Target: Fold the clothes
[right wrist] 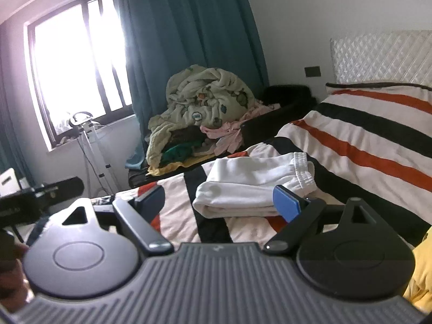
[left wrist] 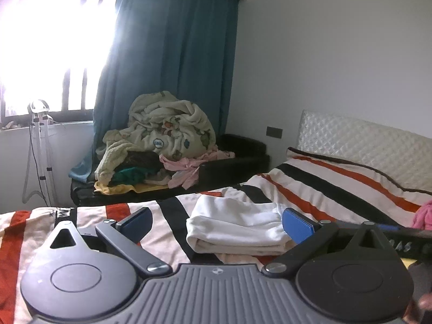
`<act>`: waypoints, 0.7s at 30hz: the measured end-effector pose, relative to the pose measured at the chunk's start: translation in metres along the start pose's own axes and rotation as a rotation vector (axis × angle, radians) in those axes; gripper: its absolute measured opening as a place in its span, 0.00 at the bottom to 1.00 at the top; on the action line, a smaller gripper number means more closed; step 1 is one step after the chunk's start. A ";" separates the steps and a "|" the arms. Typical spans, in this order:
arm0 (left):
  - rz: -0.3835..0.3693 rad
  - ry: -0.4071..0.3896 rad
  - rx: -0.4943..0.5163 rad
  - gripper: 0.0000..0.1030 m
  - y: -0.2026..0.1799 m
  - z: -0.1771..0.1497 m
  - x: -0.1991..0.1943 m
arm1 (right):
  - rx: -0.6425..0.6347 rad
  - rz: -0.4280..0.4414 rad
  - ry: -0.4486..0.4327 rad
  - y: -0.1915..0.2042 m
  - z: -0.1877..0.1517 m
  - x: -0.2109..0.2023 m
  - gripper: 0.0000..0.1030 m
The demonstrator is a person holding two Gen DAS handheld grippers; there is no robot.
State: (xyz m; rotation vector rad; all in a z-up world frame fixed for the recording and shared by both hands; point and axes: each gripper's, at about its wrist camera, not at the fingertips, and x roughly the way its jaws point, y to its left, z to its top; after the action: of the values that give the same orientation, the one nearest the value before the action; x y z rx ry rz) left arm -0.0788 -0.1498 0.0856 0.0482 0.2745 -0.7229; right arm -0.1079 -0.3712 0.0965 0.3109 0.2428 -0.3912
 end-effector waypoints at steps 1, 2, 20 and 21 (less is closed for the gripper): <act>0.005 0.000 0.007 1.00 -0.001 -0.004 0.001 | -0.010 -0.007 -0.011 0.000 -0.006 0.000 0.86; 0.009 -0.001 0.013 1.00 -0.002 -0.008 0.003 | -0.015 -0.004 -0.022 0.000 -0.011 0.001 0.85; 0.098 0.059 0.028 1.00 0.015 -0.057 0.038 | -0.044 -0.076 -0.065 -0.002 -0.060 0.029 0.87; 0.097 0.058 0.022 1.00 0.017 -0.059 0.038 | -0.040 -0.083 -0.060 -0.003 -0.060 0.031 0.87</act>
State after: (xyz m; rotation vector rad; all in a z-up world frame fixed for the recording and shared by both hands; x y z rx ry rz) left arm -0.0541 -0.1540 0.0184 0.1030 0.3178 -0.6291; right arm -0.0919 -0.3637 0.0317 0.2503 0.2045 -0.4761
